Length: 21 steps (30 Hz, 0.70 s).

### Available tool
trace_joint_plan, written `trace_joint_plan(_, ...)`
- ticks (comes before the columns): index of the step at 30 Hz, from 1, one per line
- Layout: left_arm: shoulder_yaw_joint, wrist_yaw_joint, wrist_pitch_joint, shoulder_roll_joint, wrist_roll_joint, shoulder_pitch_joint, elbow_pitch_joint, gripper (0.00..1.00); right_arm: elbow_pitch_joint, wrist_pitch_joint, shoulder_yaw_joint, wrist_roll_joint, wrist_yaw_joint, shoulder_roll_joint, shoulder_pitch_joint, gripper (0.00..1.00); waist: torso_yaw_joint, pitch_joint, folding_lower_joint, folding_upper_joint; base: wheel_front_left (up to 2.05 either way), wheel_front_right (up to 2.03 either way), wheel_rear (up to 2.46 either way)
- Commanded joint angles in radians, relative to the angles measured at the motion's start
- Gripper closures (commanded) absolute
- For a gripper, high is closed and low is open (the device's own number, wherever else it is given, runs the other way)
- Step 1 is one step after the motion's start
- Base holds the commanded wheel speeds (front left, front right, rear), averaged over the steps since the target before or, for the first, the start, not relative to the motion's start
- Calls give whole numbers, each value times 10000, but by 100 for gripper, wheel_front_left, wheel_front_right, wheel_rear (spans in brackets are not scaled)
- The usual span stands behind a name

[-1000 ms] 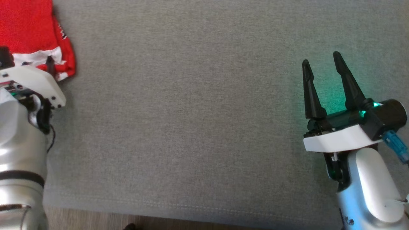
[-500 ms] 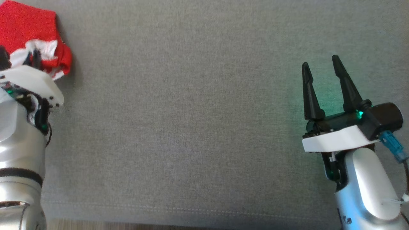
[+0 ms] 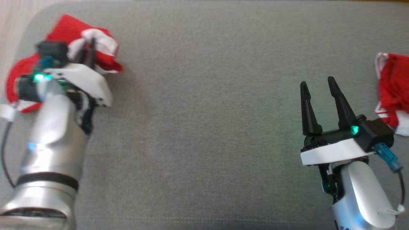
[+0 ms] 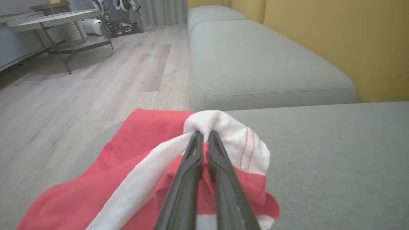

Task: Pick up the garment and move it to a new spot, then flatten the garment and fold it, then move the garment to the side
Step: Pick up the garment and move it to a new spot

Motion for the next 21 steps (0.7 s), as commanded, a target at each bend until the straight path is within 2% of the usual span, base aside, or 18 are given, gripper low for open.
trace_joint_plan(1, 15, -43, 84, 213, 84, -159, -524, 100, -311, -117, 174, 90, -9, 99, -109, 0, -267, -260, 0, 0, 0, 0, 0)
trace_joint_plan(8, -1380, -59, 865, -680, -130, 566, -1993, 100, -320, -131, 44, 267, -9, 101, -103, 0, -943, -478, 0, 0, 0, 0, 0)
trace_joint_plan(15, -2693, -36, 1470, -1096, -391, 985, -3258, 100, -434, -134, 0, 371, -9, 102, -115, 0, -1818, -427, 0, 0, 0, 0, 0)
trace_joint_plan(18, -3390, 193, 1625, -1140, -885, 1132, -3785, 100, -428, -134, 3, 393, -9, 102, -140, 0, -2177, -388, 0, 0, 0, 0, 0)
trace_joint_plan(21, -4385, 802, 1810, -1145, -1524, 1209, -4271, 100, -387, -134, 65, 447, -9, 102, -170, 0, -2501, -347, 0, 0, 0, 0, 0)
